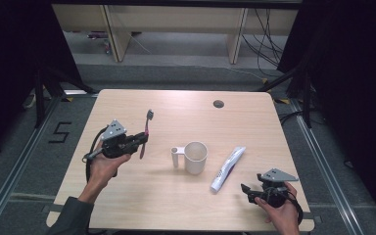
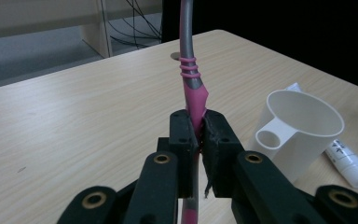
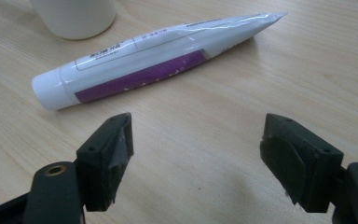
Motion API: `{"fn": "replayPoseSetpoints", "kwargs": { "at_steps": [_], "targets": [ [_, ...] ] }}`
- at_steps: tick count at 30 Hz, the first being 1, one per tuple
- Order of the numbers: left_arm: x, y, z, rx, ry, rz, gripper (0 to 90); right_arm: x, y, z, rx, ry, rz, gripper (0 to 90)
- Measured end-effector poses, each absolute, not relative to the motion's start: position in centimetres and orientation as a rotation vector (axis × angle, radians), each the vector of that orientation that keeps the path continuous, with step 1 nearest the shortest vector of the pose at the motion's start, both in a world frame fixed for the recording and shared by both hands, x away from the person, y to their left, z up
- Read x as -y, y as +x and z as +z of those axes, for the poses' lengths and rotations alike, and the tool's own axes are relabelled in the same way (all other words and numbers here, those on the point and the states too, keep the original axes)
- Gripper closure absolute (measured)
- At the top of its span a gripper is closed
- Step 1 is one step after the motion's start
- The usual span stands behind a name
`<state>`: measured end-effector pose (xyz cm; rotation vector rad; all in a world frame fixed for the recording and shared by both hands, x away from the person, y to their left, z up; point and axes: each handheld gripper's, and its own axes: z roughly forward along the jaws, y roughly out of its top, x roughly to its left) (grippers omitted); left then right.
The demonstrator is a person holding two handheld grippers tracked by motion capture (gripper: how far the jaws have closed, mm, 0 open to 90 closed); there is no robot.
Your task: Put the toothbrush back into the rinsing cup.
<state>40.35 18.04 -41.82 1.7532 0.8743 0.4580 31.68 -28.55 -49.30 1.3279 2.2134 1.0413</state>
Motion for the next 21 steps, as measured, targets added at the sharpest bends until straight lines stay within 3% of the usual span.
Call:
{"fn": "replayPoseSetpoints", "kwargs": {
  "at_steps": [21],
  "targets": [
    [-14.2,39.7,-39.5,-0.760,1.636,0.453,82.3,28.7,31.7,-49.3,-2.204,1.307,1.033,26.3]
  ]
}}
